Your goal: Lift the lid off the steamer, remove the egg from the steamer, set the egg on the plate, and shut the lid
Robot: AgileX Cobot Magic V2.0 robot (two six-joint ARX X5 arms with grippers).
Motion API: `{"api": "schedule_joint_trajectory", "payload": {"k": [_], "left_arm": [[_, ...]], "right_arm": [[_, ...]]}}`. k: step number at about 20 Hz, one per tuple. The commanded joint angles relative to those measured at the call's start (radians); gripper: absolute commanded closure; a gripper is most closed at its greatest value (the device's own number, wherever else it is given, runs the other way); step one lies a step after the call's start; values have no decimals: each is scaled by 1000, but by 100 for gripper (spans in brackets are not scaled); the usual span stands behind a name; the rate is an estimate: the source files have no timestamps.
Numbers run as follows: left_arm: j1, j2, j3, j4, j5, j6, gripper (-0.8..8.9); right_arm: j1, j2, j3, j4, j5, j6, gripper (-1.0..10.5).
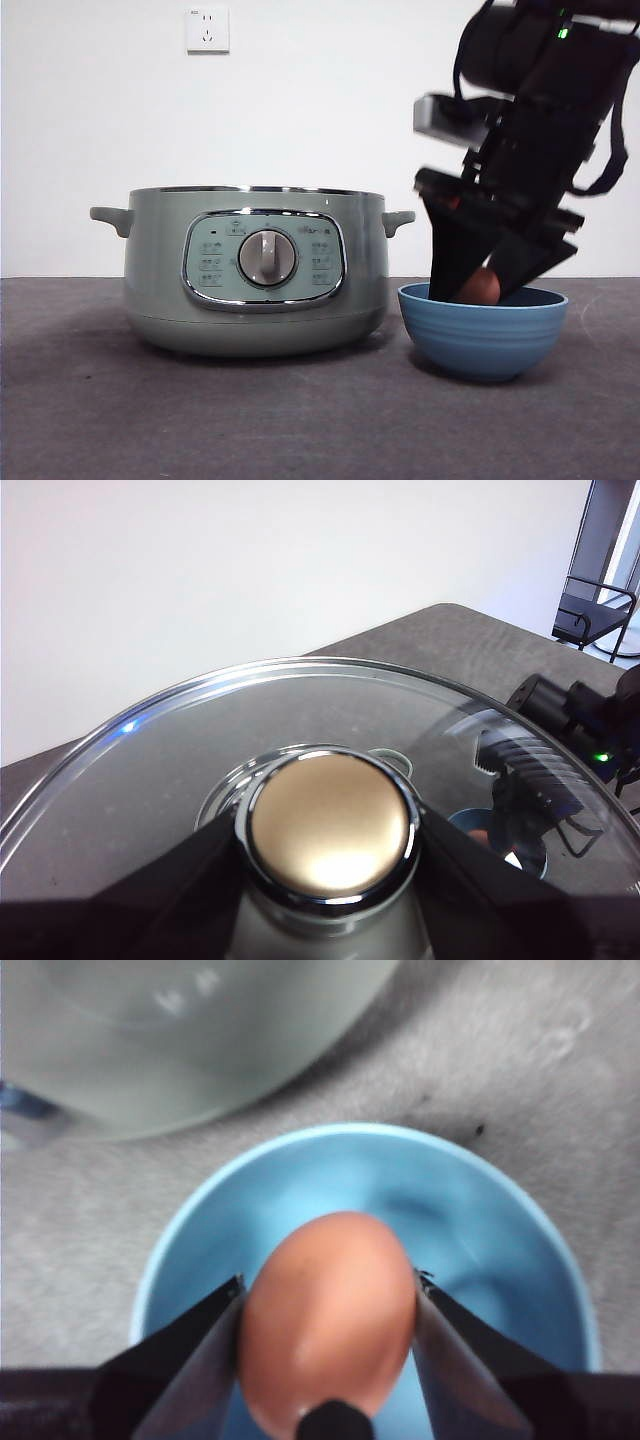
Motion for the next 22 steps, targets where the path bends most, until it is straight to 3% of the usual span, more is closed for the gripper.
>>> {"api": "schedule_joint_trajectory", "payload": {"k": [1,15,18,20,22], "left_arm": [[1,-11,13,44,3,1,822],[1,-11,13,27,5,1,822],[1,-11,13,27,5,1,822],[1,-11,13,24,5,1,822],[1,-11,13,21,5,1,822]], "right_arm": [[8,32,-9,24,-1,6,964],[8,91,-9,40,1,-4,958],[8,91,-9,38,0,-3,859],[9,91,-9,37,0,-1,680],[10,90,-9,38,-1,0,653]]}}
